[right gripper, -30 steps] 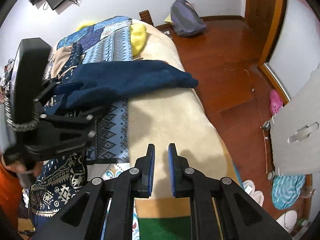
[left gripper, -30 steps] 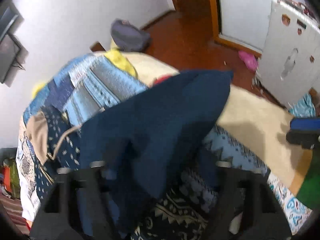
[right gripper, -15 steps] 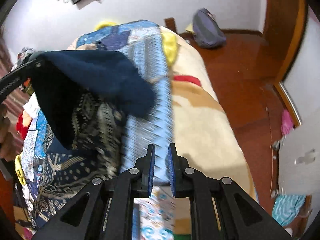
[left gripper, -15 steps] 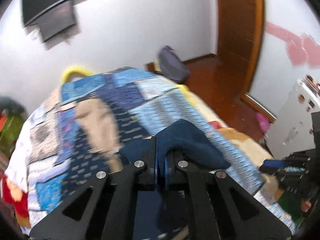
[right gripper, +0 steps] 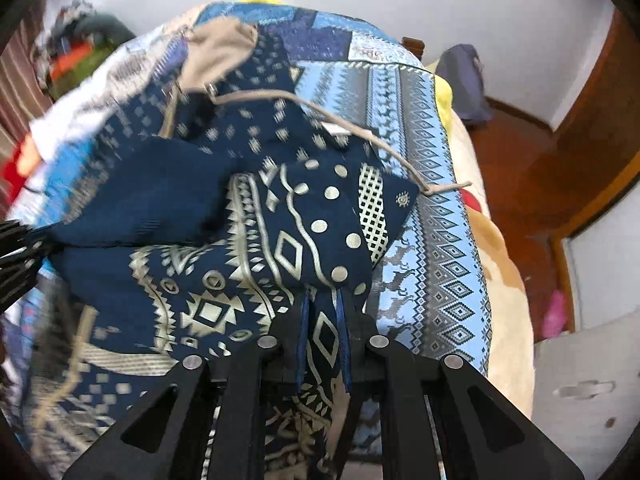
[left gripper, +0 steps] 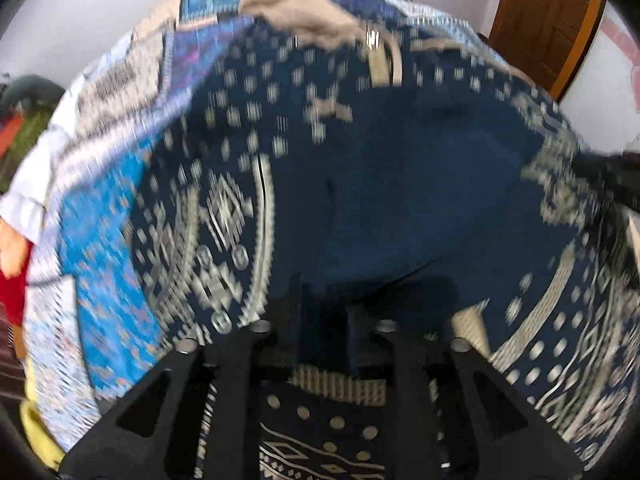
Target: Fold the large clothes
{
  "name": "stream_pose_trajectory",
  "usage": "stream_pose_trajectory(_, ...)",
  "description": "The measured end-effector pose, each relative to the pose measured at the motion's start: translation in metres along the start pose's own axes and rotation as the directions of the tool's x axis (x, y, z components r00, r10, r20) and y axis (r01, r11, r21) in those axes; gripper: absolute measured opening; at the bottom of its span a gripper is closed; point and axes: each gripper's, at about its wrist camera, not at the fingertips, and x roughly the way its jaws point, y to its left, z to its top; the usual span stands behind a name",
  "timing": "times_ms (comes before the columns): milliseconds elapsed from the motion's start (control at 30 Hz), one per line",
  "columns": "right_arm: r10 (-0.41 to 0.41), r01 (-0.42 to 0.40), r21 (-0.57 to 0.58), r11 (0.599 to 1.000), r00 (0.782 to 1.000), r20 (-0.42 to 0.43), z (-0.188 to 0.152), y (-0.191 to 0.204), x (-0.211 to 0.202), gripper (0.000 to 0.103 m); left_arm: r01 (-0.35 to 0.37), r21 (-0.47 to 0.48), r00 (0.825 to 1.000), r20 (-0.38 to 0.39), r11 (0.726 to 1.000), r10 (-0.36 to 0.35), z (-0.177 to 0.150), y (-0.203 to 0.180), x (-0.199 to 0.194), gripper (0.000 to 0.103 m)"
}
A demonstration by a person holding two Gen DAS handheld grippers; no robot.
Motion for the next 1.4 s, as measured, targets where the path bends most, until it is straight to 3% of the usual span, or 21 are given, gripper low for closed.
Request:
stream_pose_trajectory(67, -0.033, 0.033, -0.024, 0.999, 0.999, 0.015, -0.005, 0.001, -0.001, 0.01, -0.012, -0.006, 0.999, 0.029, 1.0, 0.012, -0.011, 0.001, 0.001, 0.038)
stream_pose_trajectory(100, -0.067, 0.067, -0.033, 0.997, 0.998, 0.014, -0.008, 0.001, -0.002, 0.017, -0.021, -0.009, 0.999, 0.044, 1.0, 0.021, -0.014, 0.002, 0.0, 0.04)
stream_pose_trajectory(133, -0.126, 0.127, -0.034, 0.991, 0.992, 0.021, -0.009, 0.0, -0.002, 0.047, -0.022, -0.013, 0.999, 0.046, 1.0, 0.023, -0.016, 0.003, 0.0, 0.042)
stream_pose_trajectory(167, -0.237, 0.239, -0.038, 0.97, 0.97, 0.048, -0.012, -0.002, -0.003, 0.089, -0.018, -0.022, 0.999, 0.043, 1.0, 0.019, -0.018, 0.005, 0.0, 0.044)
stream_pose_trajectory(200, -0.252, 0.255, -0.044, 0.966, 0.966, 0.065, -0.016, -0.006, -0.004, 0.099, -0.022, -0.025, 0.999, 0.04, 0.999, 0.023, -0.019, 0.005, -0.001, 0.046)
stream_pose_trajectory(300, -0.134, 0.134, 0.018, 0.991, 0.991, 0.022, -0.026, -0.024, -0.006, 0.099, -0.044, -0.013, 0.999, 0.025, 0.999, 0.044, -0.02, 0.007, -0.007, 0.058)
stream_pose_trajectory(433, -0.099, 0.097, 0.054, 0.994, 0.994, 0.042, -0.033, -0.032, -0.023, 0.099, -0.017, 0.013, 1.0, 0.007, 1.0, 0.017, -0.012, 0.001, -0.025, 0.066)
stream_pose_trajectory(567, -0.025, 0.019, 0.077, 0.997, 0.997, 0.079, -0.034, -0.036, -0.045, 0.099, -0.015, 0.041, 0.997, 0.073, 0.999, 0.011, 0.009, -0.016, -0.044, 0.08)
stream_pose_trajectory(667, 0.028, -0.039, 0.102, 0.994, 0.994, 0.109, -0.029, -0.035, -0.056, 0.099, -0.014, 0.08, 0.996, 0.093, 0.997, 0.007, 0.03, -0.04, -0.042, 0.081)
stream_pose_trajectory(867, 0.096, -0.115, 0.155, 0.981, 0.988, 0.121, -0.034, -0.044, -0.065, 0.099, 0.001, 0.202, 1.0, 0.002, 0.979, -0.001, 0.066, -0.095, 0.005, 0.081)
stream_pose_trajectory(967, 0.098, -0.117, 0.179, 0.977, 0.989, 0.108, -0.039, -0.051, -0.062, 0.099, -0.052, 0.243, 0.998, 0.029, 0.969, 0.047, 0.075, -0.118, 0.018, 0.081)
stream_pose_trajectory(1000, 0.099, -0.117, 0.189, 0.975, 0.99, 0.101, -0.041, -0.054, -0.06, 0.099, -0.065, 0.245, 0.997, 0.049, 0.967, 0.055, 0.078, -0.121, 0.019, 0.08)
stream_pose_trajectory(1033, 0.101, -0.119, 0.198, 0.973, 0.99, 0.095, -0.043, -0.057, -0.059, 0.099, -0.066, 0.242, 0.997, 0.057, 0.968, 0.053, 0.081, -0.122, 0.019, 0.071)
stream_pose_trajectory(1067, 0.106, -0.122, 0.206, 0.971, 0.99, 0.09, -0.044, -0.06, -0.058, 0.099, -0.055, 0.233, 0.997, 0.06, 0.971, 0.042, 0.084, -0.121, 0.019, 0.055)
stream_pose_trajectory(1100, 0.114, -0.13, 0.216, 0.968, 0.99, 0.087, -0.045, -0.062, -0.057, 0.099, -0.042, 0.213, 0.998, 0.054, 0.976, 0.031, 0.086, -0.119, 0.017, 0.047)
stream_pose_trajectory(1133, 0.121, -0.136, 0.226, 0.965, 0.989, 0.082, -0.046, -0.064, -0.056, 0.099, -0.047, 0.203, 0.998, 0.055, 0.978, 0.037, 0.086, -0.117, 0.016, 0.029)
stream_pose_trajectory(1167, 0.13, -0.145, 0.236, 0.961, 0.988, 0.081, -0.046, -0.066, -0.054, 0.099, -0.066, 0.184, 0.996, 0.067, 0.981, 0.055, 0.086, -0.113, 0.011, 0.022)
stream_pose_trajectory(1400, 0.154, -0.167, 0.253, 0.953, 0.986, 0.072, -0.04, -0.062, -0.041, 0.099, -0.02, -0.019, 0.983, 0.18, 1.0, 0.023, 0.08, -0.032, -0.044, 0.018)
